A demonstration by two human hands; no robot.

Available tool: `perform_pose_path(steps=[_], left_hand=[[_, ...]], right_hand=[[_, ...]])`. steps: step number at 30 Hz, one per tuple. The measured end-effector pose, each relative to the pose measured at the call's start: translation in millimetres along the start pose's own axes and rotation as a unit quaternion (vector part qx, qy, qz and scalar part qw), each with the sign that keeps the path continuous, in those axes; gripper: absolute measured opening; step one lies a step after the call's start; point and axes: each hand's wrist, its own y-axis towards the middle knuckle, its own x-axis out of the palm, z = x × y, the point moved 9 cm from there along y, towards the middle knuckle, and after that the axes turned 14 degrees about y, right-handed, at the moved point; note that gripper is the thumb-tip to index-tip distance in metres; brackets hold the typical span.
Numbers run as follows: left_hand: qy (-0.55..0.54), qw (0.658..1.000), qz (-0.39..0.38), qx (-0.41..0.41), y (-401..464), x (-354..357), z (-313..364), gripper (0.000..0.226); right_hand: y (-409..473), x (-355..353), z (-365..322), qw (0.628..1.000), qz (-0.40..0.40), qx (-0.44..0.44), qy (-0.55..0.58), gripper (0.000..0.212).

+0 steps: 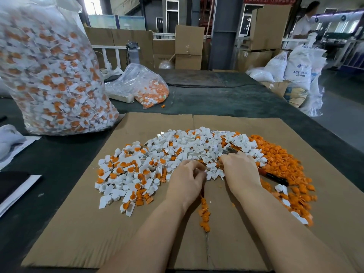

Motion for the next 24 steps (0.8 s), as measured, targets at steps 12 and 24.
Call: perform_pose_path(steps=[12, 24], left_hand=[[-0.026, 0.999, 0.033, -0.014, 1.3, -5.1, -4.9, 0.015], [-0.139, 0.99, -0.004, -0.039, -1.7, -0.7, -12.1, 0.008]], right_hand=[[-20.3, -7.7, -13.8, 0.991, 0.068, -0.011, 0.113, 0.033], [-50.2, -10.0, -0.5, 0.887, 0.184, 0.034, 0.421, 0.008]])
